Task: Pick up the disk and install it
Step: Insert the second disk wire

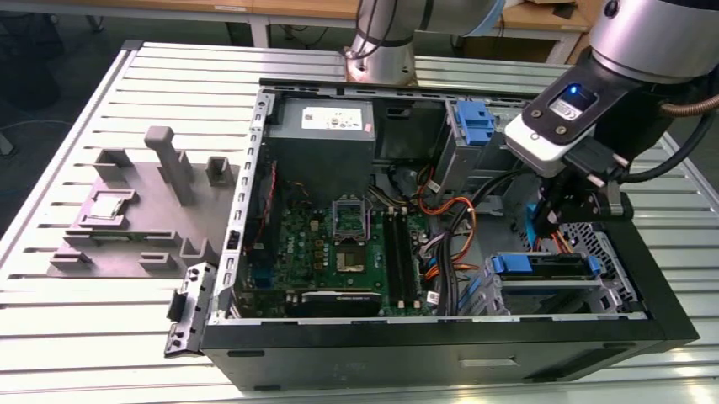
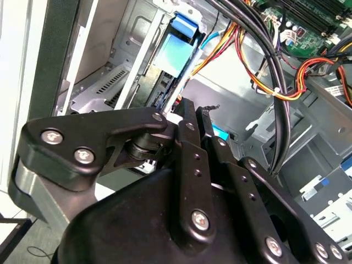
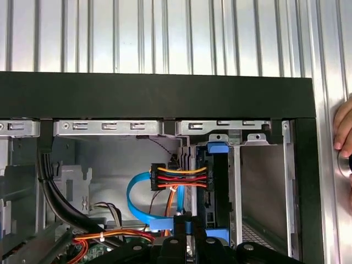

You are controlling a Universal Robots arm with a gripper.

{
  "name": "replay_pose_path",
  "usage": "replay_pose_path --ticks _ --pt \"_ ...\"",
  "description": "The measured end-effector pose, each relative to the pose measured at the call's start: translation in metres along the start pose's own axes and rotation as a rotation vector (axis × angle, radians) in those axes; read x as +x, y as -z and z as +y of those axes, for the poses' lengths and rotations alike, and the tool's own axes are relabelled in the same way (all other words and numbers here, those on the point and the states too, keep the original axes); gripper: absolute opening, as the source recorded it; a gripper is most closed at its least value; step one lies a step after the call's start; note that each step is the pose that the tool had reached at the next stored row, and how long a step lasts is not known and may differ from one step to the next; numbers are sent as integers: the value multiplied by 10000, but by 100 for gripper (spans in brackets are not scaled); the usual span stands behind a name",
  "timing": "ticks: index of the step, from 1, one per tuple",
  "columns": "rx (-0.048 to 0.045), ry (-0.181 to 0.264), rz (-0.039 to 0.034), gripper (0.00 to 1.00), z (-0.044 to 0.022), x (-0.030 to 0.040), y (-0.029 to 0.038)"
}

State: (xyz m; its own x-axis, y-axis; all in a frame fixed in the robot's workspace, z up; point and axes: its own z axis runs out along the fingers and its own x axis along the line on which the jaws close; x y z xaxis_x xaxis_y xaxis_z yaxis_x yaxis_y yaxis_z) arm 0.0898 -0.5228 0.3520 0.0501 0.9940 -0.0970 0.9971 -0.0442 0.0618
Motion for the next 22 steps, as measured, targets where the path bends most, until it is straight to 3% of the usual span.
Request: replay_pose_path --ticks 2,8,14,22 --pt "-7 -4 59 16 2 -41 -5" --pt "-99 -6 76 16 7 -137 -17" --pt "-173 -10 80 16 6 -145 -18" --pt "-175 -11 80 16 5 -145 -18"
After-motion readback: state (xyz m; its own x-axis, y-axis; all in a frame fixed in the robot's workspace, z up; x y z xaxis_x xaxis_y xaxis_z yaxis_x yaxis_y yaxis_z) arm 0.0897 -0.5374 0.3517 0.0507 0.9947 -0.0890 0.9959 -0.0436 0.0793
